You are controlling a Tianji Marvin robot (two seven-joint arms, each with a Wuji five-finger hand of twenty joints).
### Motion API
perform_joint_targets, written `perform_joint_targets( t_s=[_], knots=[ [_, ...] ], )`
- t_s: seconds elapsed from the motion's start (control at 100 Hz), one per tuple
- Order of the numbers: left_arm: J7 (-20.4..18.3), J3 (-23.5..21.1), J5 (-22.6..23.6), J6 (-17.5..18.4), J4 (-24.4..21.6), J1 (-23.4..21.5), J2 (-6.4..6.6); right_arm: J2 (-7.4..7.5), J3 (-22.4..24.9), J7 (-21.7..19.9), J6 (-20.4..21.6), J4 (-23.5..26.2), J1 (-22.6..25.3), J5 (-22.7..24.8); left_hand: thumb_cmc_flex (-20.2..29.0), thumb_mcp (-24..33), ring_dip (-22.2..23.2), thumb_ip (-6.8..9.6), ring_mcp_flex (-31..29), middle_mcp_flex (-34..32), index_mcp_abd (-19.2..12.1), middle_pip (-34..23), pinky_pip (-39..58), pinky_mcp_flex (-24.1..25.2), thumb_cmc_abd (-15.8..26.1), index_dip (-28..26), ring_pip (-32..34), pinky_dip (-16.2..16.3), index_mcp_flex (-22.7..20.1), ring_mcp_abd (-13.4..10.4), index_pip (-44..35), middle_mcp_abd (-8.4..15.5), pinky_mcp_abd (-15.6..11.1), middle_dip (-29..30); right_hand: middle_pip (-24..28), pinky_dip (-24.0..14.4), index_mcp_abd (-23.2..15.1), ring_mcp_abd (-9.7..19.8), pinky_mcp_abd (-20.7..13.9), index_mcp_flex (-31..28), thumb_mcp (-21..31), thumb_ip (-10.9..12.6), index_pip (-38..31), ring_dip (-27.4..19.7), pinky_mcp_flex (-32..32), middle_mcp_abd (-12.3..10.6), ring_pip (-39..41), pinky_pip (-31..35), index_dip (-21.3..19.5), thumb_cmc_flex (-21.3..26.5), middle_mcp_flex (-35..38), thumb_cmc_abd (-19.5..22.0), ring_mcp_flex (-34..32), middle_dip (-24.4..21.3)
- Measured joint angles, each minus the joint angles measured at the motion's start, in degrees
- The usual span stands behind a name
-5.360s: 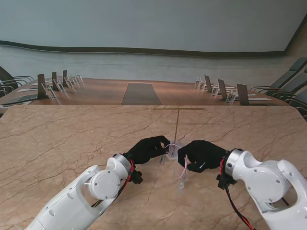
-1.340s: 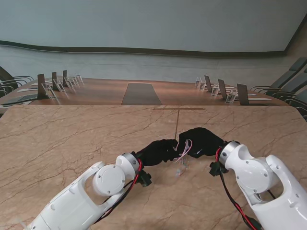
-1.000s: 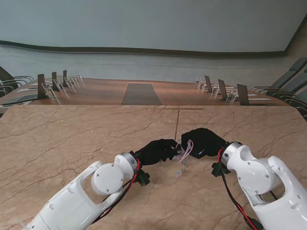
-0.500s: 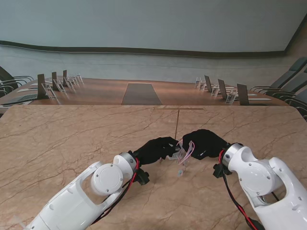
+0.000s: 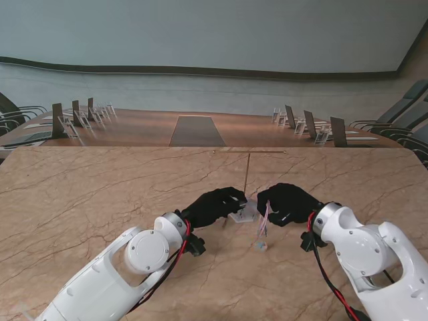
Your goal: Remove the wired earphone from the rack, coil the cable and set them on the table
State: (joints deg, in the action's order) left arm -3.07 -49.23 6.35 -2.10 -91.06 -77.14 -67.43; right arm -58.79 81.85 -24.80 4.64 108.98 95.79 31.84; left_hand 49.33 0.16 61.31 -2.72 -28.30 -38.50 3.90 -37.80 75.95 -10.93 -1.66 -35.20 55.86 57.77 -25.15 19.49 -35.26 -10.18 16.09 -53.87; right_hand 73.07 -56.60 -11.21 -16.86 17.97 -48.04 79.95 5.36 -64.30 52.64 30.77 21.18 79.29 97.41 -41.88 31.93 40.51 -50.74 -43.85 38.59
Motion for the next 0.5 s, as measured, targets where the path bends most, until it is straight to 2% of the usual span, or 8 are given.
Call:
perform_joint_targets(
  t_s=[0.16,0.33,0.48,0.5],
  knots=[
    [0.02,-0.43,0.19,0.18,-0.09,-0.44,0.05,0.07,0.35,-0.11,0.01,0.3,0.49,0.38,0.0,0.0,0.0,0.0,0.0,0.0,0.0,0.0,0.0,0.0,0.0,0.0,0.02,-0.01,0.0,0.0,0.0,0.0,0.0,0.01,-1.01,-1.42,-0.08,0.44,-3.03,-0.01,0.0,0.0,0.04,2.28,-7.5,0.62,-3.77,-4.06,0.0,0.0,-8.19,0.0,7.22,2.57],
    [0.28,-0.76,0.47,0.54,-0.14,-0.86,0.08,0.1,0.76,-0.16,-0.04,0.83,1.17,1.31,0.0,0.0,0.0,0.0,0.01,0.0,0.0,0.0,0.0,-0.1,0.0,0.0,0.06,-0.01,0.0,0.0,0.0,-0.01,0.0,0.01,-4.36,-1.98,-0.08,1.6,-7.15,-0.01,0.0,0.0,0.04,2.34,-16.3,0.29,-9.77,-8.44,0.0,0.0,-18.31,0.0,17.41,3.2],
    [0.34,-1.05,0.6,0.61,-0.26,-1.2,0.13,0.11,0.92,0.1,-0.09,1.07,1.65,1.85,0.0,0.0,0.0,0.0,0.01,0.0,0.0,0.0,0.0,-0.19,0.0,0.0,0.07,-0.01,0.0,0.01,0.0,-0.01,0.0,0.02,-8.13,0.01,-0.08,3.39,-10.68,-0.01,0.0,-0.02,0.04,-4.17,-21.85,-2.35,-14.78,-10.72,0.04,0.0,-24.13,0.0,25.19,-2.97],
    [0.34,-1.07,0.63,0.61,-0.27,-1.23,0.15,0.11,0.94,0.15,-0.09,1.09,1.69,1.93,0.0,0.0,0.0,0.0,0.01,0.0,0.0,0.0,0.0,-0.2,0.0,0.0,0.07,-0.01,0.0,0.01,0.0,-0.01,0.0,0.02,-8.95,0.76,-0.08,3.62,-11.01,-0.01,0.0,-0.03,0.04,-6.25,-22.26,-2.51,-15.52,-10.92,0.04,0.0,-24.58,0.0,25.87,-4.21]
  ],
)
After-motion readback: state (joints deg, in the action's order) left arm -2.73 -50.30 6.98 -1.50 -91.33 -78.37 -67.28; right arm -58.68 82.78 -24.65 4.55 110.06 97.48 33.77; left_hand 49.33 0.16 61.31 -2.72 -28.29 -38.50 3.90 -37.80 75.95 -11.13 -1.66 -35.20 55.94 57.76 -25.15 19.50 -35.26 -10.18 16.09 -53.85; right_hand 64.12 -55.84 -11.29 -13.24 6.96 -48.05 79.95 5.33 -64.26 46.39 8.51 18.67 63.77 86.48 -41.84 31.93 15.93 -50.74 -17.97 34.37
